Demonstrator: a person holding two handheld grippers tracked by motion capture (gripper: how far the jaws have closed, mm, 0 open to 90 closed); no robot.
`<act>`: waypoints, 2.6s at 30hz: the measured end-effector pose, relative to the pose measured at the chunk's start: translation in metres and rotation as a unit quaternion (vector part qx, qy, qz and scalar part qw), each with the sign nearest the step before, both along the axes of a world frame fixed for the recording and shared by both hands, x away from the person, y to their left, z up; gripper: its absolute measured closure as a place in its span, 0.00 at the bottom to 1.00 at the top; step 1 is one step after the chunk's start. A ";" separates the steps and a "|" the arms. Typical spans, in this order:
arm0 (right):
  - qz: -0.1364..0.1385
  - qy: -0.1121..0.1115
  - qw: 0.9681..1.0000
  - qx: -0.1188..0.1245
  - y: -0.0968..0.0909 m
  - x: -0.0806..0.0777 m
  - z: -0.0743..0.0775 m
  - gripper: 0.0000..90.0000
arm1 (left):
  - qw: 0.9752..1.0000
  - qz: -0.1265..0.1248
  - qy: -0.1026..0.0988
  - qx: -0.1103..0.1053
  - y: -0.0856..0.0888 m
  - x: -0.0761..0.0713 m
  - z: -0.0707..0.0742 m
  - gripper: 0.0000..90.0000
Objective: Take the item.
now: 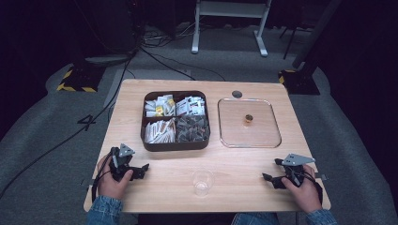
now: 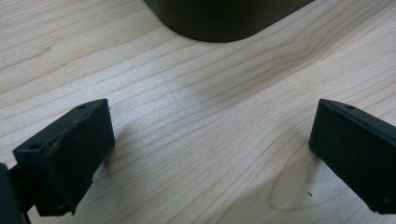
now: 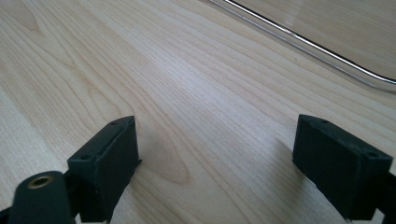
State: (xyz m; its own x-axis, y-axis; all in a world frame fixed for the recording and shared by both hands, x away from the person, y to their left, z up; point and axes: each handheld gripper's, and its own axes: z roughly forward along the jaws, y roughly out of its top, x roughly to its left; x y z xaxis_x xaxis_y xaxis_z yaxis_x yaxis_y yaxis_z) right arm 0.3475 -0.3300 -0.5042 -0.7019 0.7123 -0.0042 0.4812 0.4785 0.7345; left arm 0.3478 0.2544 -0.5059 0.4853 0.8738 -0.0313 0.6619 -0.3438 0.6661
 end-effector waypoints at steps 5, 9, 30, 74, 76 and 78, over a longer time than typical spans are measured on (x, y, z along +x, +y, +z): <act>-0.001 0.000 1.000 -0.001 0.000 0.000 0.000 0.16 | 1.000 0.001 0.000 0.001 0.000 0.000 0.000 0.01; -0.005 0.000 1.000 -0.001 0.001 -0.001 0.000 0.15 | 1.000 0.001 0.000 0.002 0.000 0.000 0.000 0.01; -0.006 0.000 1.000 -0.002 0.002 0.000 0.000 0.15 | 1.000 0.002 0.000 -0.001 0.000 0.001 0.000 0.01; 0.063 0.016 0.997 0.031 0.069 0.049 0.096 0.29 | 1.000 0.002 0.000 0.000 0.001 0.001 0.000 0.01; 0.069 0.014 0.997 0.033 0.075 0.055 0.099 0.28 | 1.000 0.002 0.000 0.001 0.001 0.001 0.000 0.01; 0.074 0.011 0.997 0.031 0.081 0.060 0.102 0.26 | 1.000 0.002 0.000 0.000 0.001 0.001 0.000 0.01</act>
State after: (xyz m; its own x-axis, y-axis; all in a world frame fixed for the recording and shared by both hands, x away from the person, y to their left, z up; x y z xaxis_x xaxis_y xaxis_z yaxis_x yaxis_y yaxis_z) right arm 0.4070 -0.2489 -0.4024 -0.7990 0.5989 0.0540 0.4253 0.4993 0.7549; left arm 0.3490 0.2549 -0.5059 0.4820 0.8757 -0.0302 0.6626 -0.3417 0.6665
